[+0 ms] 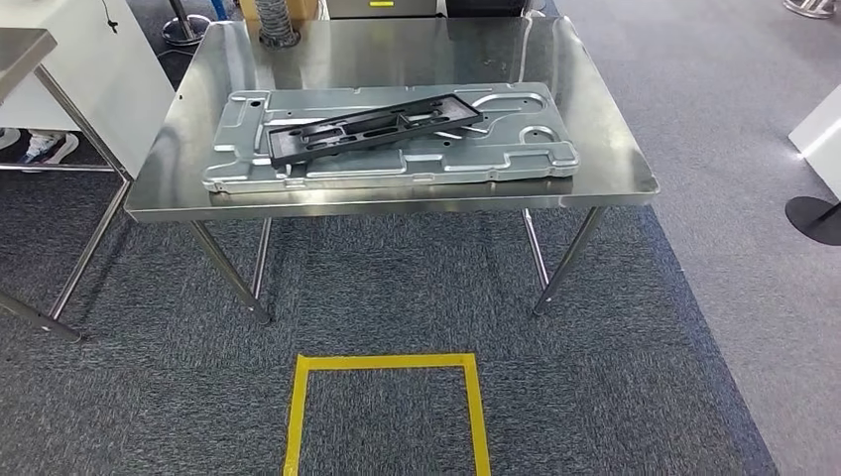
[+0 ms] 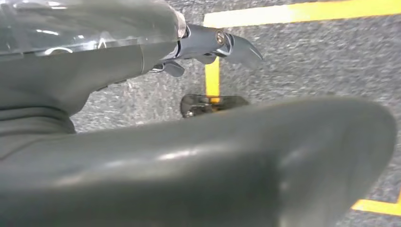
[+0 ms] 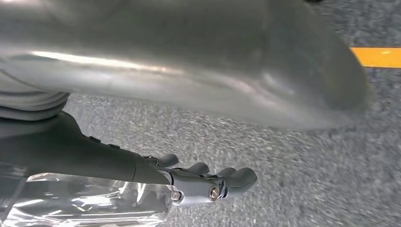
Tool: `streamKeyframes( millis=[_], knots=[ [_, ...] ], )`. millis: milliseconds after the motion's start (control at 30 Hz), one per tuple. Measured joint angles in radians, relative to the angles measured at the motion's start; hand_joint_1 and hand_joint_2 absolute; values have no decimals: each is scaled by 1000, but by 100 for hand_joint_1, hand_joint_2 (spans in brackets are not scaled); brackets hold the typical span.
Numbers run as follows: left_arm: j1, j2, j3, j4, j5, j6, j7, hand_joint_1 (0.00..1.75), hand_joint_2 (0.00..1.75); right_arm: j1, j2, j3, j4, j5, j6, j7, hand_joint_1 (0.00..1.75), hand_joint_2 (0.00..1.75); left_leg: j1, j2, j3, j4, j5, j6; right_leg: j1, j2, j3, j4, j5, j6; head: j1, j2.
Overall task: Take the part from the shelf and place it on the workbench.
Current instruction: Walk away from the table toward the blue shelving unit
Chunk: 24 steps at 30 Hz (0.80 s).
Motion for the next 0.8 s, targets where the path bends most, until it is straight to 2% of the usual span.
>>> streamKeyframes(
  millis=[33,67,100,133,200,233,267,300,367,400,433,467,500,533,567,600,633,667,733,767,800],
  knots=[
    [0,1,0,0,0,0,0,0,0,-2,1,2,0,2,4,3,0,0,0,0,-13,9,5,-4,-1,0,58,-76,13,-1,0,0],
    [0,1,0,0,0,0,0,0,0,-4,1,5,0,5,11,9,0,0,-1,0,-25,19,9,-9,0,0,110,-153,13,-5,0,0],
    [0,2,0,0,0,1,0,0,0,-6,1,8,1,10,21,20,0,0,-2,0,-33,27,14,-15,2,1,144,-209,4,-10,0,0],
    [-1,2,0,0,-1,2,0,0,0,-7,2,11,2,17,32,33,0,0,-2,0,-39,32,20,-21,5,1,160,-240,-6,-17,0,0],
    [0,3,0,0,-5,9,0,0,0,-7,3,21,6,31,54,70,0,0,0,-1,-44,35,30,-35,6,0,154,-249,-1,-33,0,0],
    [2,3,0,0,-8,12,0,0,0,-6,4,26,8,36,62,87,0,0,2,-3,-50,45,18,-41,6,-2,148,-249,7,-42,0,0],
    [3,4,-1,0,-13,13,-1,0,0,-5,5,30,9,39,67,102,0,0,3,-5,-59,66,-9,-45,4,-5,140,-250,15,-51,-1,0],
    [4,5,-2,0,-18,13,-2,0,0,-4,7,32,10,39,69,112,0,0,5,-7,-74,109,-53,-49,4,-7,130,-251,25,-58,-2,0],
    [5,6,-5,0,-24,12,-3,0,0,-2,10,34,10,40,70,120,0,0,7,-8,-109,235,-146,-54,6,-9,104,-248,44,-64,-5,0],
    [5,6,-6,0,-25,11,-3,0,0,-1,12,36,10,41,70,120,0,0,8,-8,-119,292,-171,-55,8,-9,89,-246,54,-64,-5,0],
    [4,7,-6,0,-25,10,-4,0,0,-1,15,37,10,43,72,119,0,0,8,-8,-115,322,-171,-56,9,-9,75,-243,63,-64,-5,0],
    [4,8,-6,0,-24,10,-4,0,0,-1,17,40,10,46,75,118,0,0,9,-8,-95,316,-151,-55,9,-8,61,-240,71,-62,-5,0],
    [4,11,-6,0,-22,11,-4,0,0,-1,21,43,10,50,79,117,0,0,9,-8,-56,276,-121,-53,9,-8,47,-235,78,-59,-5,0],
    [3,14,-6,0,-20,12,-2,0,0,-2,25,46,10,54,82,117,0,0,9,-8,-3,207,-98,-49,10,-7,36,-229,84,-56,-5,0],
    [1,17,-6,0,-18,14,-1,0,0,-3,29,50,10,58,84,116,0,0,7,-9,52,128,-88,-45,11,-7,27,-223,89,-52,-5,0],
    [-1,18,-6,0,-16,16,1,0,0,-5,33,53,10,62,85,114,0,0,5,-10,93,63,-91,-40,12,-7,20,-218,95,-46,-5,0],
    [-2,19,-5,0,-15,18,3,0,0,-7,35,55,10,64,85,111,0,0,3,-11,117,21,-99,-35,13,-8,16,-215,101,-40,-4,0],
    [-3,20,-5,0,-13,20,4,0,0,-8,37,57,10,66,85,110,0,0,1,-12,123,3,-105,-30,13,-9,13,-214,107,-33,-4,0],
    [-2,20,-4,0,-12,21,6,0,0,-10,38,60,10,72,85,110,0,0,1,-9,109,-1,-94,-17,12,-8,6,-211,113,-21,-4,0],
    [-2,20,-4,0,-12,21,6,0,0,-10,39,61,10,74,86,110,0,0,3,-7,99,-1,-84,-9,10,-7,-3,-194,93,-16,-3,0],
    [-3,20,-4,0,-12,20,5,0,0,-10,39,63,10,76,88,109,0,0,4,-5,87,-3,-73,-1,9,-5,-16,-160,57,-11,-1,0]
  ],
)
